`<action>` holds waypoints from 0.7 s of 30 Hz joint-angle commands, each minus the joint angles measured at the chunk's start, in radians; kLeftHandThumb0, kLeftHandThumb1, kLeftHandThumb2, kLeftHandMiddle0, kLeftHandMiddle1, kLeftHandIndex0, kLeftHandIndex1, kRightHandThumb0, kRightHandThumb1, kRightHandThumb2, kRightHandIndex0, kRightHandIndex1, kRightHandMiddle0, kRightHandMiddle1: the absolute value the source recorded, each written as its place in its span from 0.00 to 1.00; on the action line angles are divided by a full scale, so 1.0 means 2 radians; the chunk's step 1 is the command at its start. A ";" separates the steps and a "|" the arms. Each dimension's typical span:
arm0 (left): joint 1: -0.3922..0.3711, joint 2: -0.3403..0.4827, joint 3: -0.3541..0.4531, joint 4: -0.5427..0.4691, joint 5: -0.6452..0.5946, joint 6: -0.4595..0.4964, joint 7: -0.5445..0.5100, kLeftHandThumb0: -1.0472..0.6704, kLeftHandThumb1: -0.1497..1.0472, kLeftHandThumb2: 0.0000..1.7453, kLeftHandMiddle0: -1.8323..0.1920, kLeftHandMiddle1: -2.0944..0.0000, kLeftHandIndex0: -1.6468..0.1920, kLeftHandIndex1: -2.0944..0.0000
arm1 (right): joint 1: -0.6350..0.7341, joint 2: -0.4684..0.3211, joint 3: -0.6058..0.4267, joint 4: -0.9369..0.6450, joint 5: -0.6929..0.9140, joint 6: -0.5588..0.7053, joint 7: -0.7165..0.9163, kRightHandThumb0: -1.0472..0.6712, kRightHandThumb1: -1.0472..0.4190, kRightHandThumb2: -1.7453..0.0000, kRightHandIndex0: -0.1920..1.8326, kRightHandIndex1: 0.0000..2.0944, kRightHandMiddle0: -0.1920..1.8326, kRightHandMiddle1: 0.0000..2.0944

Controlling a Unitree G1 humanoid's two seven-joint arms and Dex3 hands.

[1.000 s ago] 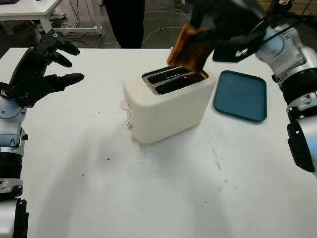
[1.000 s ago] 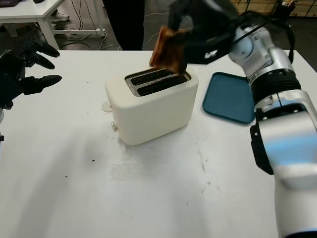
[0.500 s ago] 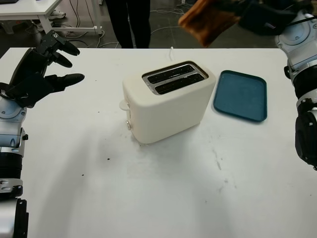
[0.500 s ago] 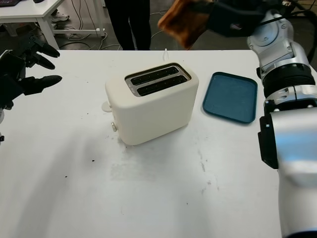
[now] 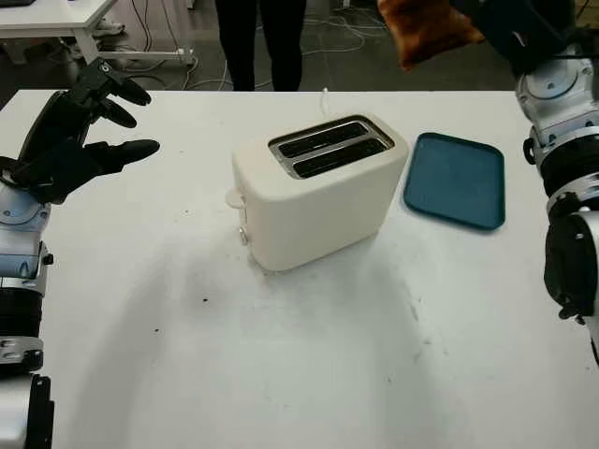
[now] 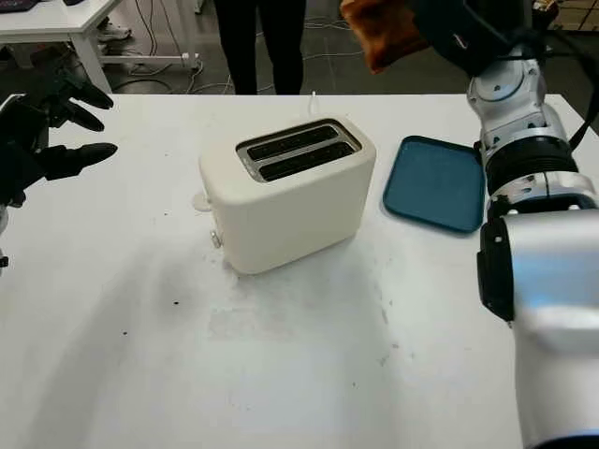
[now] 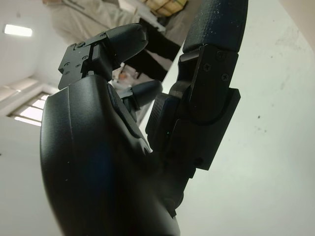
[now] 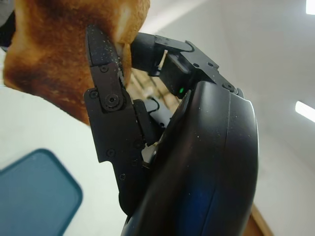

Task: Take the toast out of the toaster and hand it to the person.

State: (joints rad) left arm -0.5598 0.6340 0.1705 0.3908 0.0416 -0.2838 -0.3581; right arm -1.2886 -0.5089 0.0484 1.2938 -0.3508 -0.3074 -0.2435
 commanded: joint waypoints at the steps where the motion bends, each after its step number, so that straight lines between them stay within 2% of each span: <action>1: 0.004 -0.002 -0.001 -0.002 -0.003 0.001 0.002 0.00 0.89 0.06 0.91 0.22 0.90 0.27 | 0.008 0.009 0.003 0.006 0.000 0.021 -0.011 0.43 0.09 0.94 0.52 0.83 0.51 0.67; 8: 0.007 -0.001 -0.001 -0.001 0.000 -0.007 0.004 0.00 0.89 0.08 0.91 0.22 0.90 0.28 | 0.019 0.014 0.009 0.013 0.001 0.049 0.017 0.41 0.09 0.93 0.56 0.83 0.48 0.81; 9: 0.007 -0.001 -0.001 0.000 -0.001 -0.007 0.003 0.00 0.89 0.08 0.91 0.22 0.90 0.28 | 0.021 0.014 0.018 0.013 -0.009 0.055 0.008 0.40 0.09 0.94 0.57 0.83 0.48 0.82; 10: 0.008 -0.001 0.000 0.000 -0.002 -0.007 0.002 0.00 0.89 0.08 0.91 0.22 0.90 0.28 | 0.021 0.016 0.024 0.014 -0.015 0.063 0.004 0.39 0.09 0.93 0.54 0.82 0.48 0.75; 11: 0.008 -0.001 0.000 0.001 -0.004 -0.007 0.002 0.00 0.89 0.08 0.91 0.23 0.90 0.28 | 0.022 0.017 0.029 0.014 -0.019 0.068 0.000 0.38 0.09 0.91 0.53 0.83 0.48 0.74; 16: 0.008 0.000 0.001 0.004 -0.003 -0.010 0.001 0.00 0.89 0.08 0.91 0.23 0.90 0.28 | 0.030 0.020 0.029 0.015 -0.012 0.063 0.017 0.43 0.09 0.92 0.54 0.83 0.45 0.83; 19: 0.008 0.001 0.000 0.001 -0.001 -0.008 0.003 0.00 0.89 0.08 0.91 0.23 0.90 0.28 | 0.034 0.022 0.038 0.015 -0.020 0.062 0.009 0.41 0.09 0.94 0.49 0.83 0.43 0.83; 21: 0.009 0.000 0.001 -0.001 -0.003 -0.003 0.002 0.00 0.89 0.08 0.91 0.23 0.90 0.28 | 0.035 0.025 0.037 0.017 -0.016 0.069 0.011 0.43 0.09 0.93 0.42 0.78 0.42 0.81</action>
State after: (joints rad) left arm -0.5596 0.6341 0.1705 0.3913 0.0417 -0.2871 -0.3581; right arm -1.2343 -0.4694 0.1239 1.3164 -0.3807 -0.1870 -0.2149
